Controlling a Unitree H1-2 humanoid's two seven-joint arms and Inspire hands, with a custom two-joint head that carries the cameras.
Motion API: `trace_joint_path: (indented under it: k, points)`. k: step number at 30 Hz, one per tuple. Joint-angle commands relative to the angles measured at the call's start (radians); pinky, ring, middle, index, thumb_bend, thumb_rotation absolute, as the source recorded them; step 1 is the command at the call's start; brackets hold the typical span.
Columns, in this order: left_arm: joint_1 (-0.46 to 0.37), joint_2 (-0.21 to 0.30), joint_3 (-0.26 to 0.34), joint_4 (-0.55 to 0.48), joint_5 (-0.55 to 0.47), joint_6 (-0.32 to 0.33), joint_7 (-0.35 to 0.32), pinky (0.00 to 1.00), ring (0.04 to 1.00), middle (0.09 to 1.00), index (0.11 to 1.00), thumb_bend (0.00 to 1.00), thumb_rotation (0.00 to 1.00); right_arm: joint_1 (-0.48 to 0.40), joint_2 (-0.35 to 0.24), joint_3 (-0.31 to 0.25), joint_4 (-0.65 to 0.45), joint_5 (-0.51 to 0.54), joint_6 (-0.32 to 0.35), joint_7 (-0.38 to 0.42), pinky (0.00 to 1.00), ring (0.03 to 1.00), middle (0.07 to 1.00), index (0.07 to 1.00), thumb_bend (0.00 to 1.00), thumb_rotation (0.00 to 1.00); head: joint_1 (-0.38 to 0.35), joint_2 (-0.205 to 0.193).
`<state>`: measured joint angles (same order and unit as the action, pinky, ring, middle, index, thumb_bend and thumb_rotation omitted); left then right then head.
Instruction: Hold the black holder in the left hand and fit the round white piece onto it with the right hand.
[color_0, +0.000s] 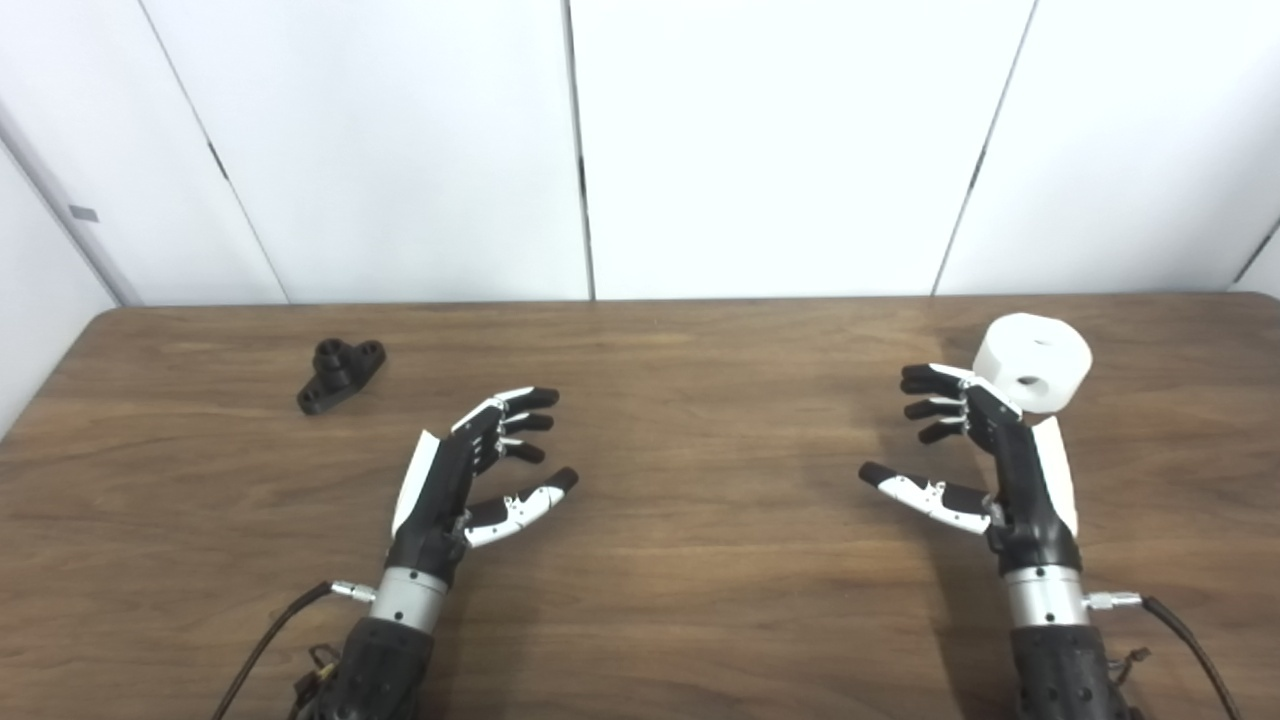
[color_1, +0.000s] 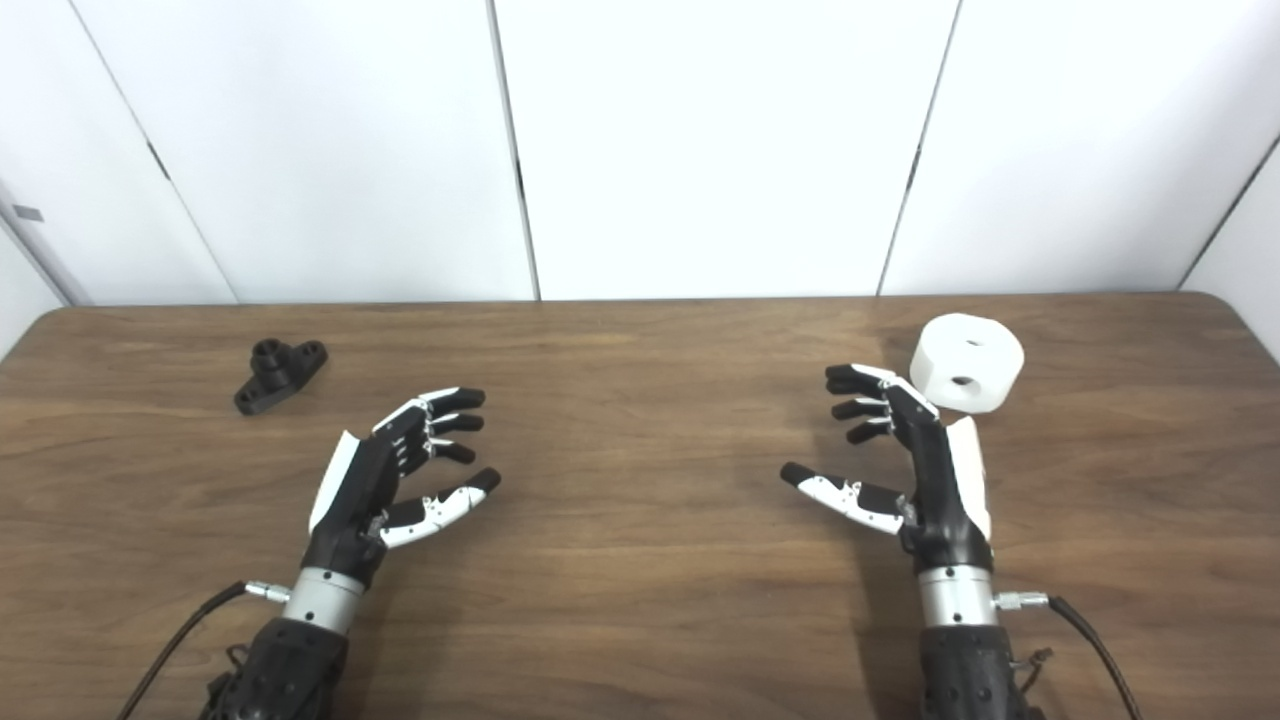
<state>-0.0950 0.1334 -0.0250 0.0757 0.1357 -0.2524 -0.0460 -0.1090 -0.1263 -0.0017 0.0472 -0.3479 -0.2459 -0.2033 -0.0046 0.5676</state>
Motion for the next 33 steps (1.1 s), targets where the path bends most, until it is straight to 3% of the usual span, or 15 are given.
trace_joint_path:
  k: [1, 10, 13, 18, 21, 24, 27, 33]
  points:
    - [-0.028, 0.008, 0.0, -0.006, -0.002, -0.029, 0.002, 0.61, 0.757, 0.807, 0.742, 0.59, 0.0, 0.011, 0.024, 0.017, 0.019, -0.005, -0.026, -0.009, 0.5, 0.617, 0.687, 0.687, 0.59, 0.0, 0.0, 0.001]
    - [-0.031, 0.007, -0.001, -0.001, 0.006, -0.034, 0.007, 0.6, 0.755, 0.804, 0.741, 0.59, 0.0, 0.008, 0.023, 0.017, 0.022, -0.002, -0.029, -0.009, 0.5, 0.607, 0.682, 0.687, 0.59, 0.0, 0.015, 0.004]
    - [-0.033, 0.001, -0.005, 0.003, 0.014, -0.034, 0.012, 0.6, 0.745, 0.796, 0.741, 0.6, 0.0, 0.007, 0.015, 0.015, 0.026, 0.004, -0.034, -0.004, 0.5, 0.61, 0.683, 0.689, 0.59, 0.0, 0.066, 0.0]
    - [-0.031, -0.028, -0.017, -0.009, 0.004, 0.013, 0.009, 0.62, 0.767, 0.813, 0.756, 0.6, 0.0, 0.008, -0.016, 0.003, 0.026, 0.018, -0.042, 0.005, 0.5, 0.614, 0.685, 0.691, 0.57, 0.0, 0.221, -0.016]
    - [-0.037, -0.046, -0.027, 0.014, 0.022, 0.01, 0.021, 0.66, 0.777, 0.821, 0.758, 0.6, 0.0, 0.007, -0.039, -0.01, 0.042, 0.048, -0.062, 0.014, 0.51, 0.629, 0.694, 0.701, 0.56, 0.0, 0.333, -0.059]
    - [-0.045, -0.066, -0.037, 0.053, 0.037, -0.01, 0.036, 0.7, 0.795, 0.823, 0.753, 0.62, 0.0, 0.006, -0.057, -0.022, 0.07, 0.081, -0.093, 0.02, 0.52, 0.636, 0.697, 0.708, 0.56, 0.0, 0.394, -0.093]
    - [-0.058, -0.082, -0.046, 0.1, 0.068, -0.043, 0.062, 0.66, 0.785, 0.818, 0.742, 0.63, 0.0, 0.009, -0.061, -0.03, 0.051, 0.099, -0.071, 0.03, 0.51, 0.635, 0.702, 0.712, 0.55, 0.0, 0.434, -0.119]
    - [-0.075, -0.085, -0.057, 0.156, 0.092, -0.084, 0.08, 0.66, 0.789, 0.828, 0.741, 0.61, 0.0, 0.011, -0.05, -0.04, 0.018, 0.116, -0.022, 0.049, 0.48, 0.625, 0.687, 0.697, 0.52, 0.0, 0.443, -0.128]
